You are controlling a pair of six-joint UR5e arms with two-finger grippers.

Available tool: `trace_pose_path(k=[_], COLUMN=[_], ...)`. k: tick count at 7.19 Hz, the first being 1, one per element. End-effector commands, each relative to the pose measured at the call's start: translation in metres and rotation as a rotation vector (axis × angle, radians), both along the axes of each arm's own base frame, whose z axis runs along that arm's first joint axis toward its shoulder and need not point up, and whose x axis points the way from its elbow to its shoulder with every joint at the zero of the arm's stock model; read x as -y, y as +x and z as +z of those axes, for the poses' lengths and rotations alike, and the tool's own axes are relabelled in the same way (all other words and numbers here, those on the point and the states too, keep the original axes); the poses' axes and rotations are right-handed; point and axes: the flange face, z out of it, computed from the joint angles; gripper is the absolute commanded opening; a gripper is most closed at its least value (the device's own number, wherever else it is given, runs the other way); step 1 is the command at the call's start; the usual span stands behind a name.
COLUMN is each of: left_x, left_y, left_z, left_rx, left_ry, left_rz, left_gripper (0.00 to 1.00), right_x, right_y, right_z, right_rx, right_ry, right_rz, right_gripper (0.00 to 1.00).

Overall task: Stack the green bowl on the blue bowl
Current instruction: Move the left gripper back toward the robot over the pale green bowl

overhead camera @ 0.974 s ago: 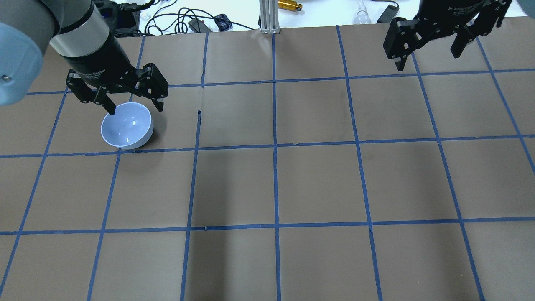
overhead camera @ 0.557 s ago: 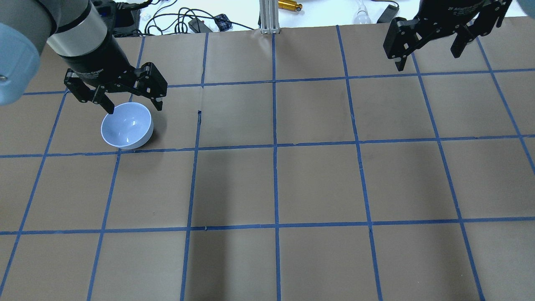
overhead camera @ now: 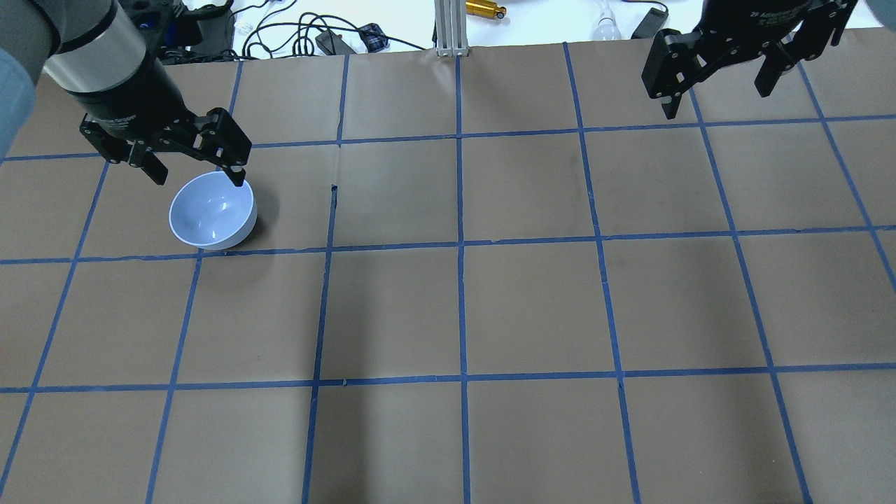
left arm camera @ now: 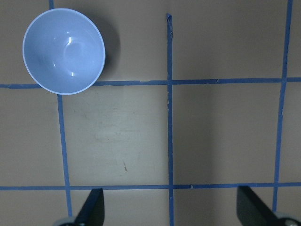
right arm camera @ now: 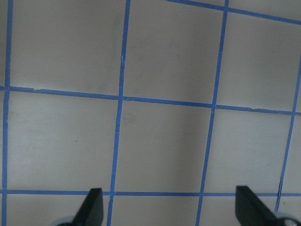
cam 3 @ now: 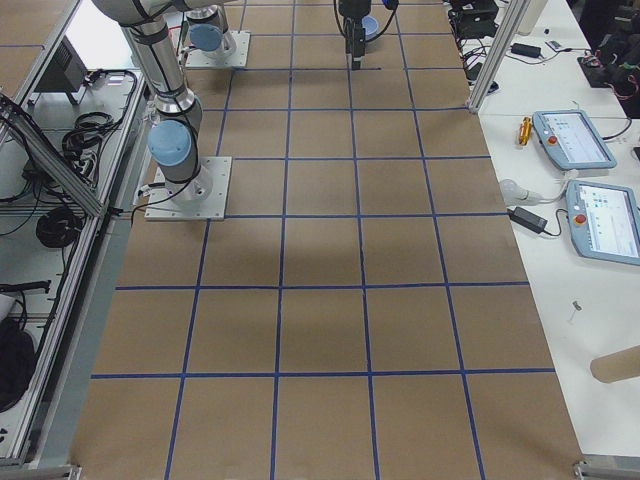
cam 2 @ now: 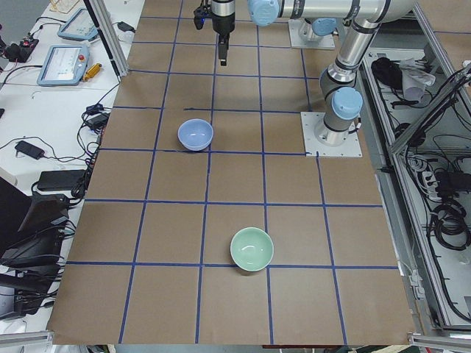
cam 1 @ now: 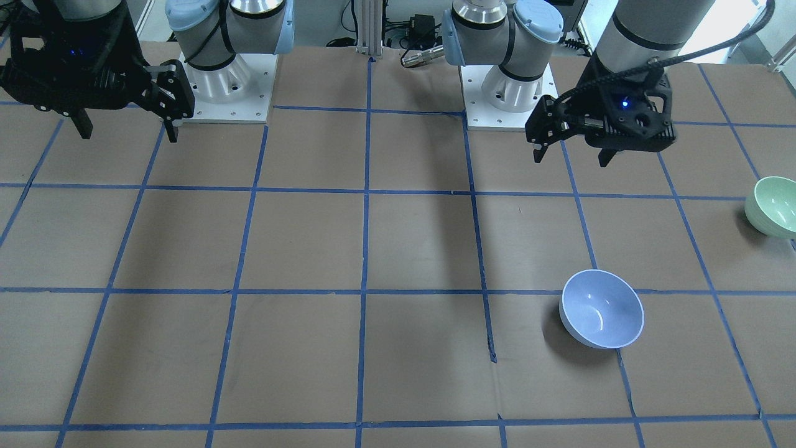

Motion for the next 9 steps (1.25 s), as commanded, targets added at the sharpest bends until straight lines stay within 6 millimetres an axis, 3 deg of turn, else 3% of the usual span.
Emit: trace_pose_path(k=[1, 3, 9], left_x=[0.004, 0.003, -0.016], left_y=[0.035, 0.060, 0.221], left_z=[0.000, 0.002, -0.003], left_rx=[0.006, 0.043, 0.016], left_ry=[0.002, 0.015, 0.047], left_rz=[-0.129, -0.246, -0.523], left_gripper=[1.00, 1.00, 1.00], right_x=[0.000, 0.000, 0.000], right_y=[0.000, 0.001, 0.001], right_z=[0.000, 0.000, 0.000], right_rx=[0.000, 0.000, 0.000], right_ry=[0.000, 0.000, 0.000], right_rz=[0.000, 0.001, 0.001], right_gripper=[1.00, 1.00, 1.00])
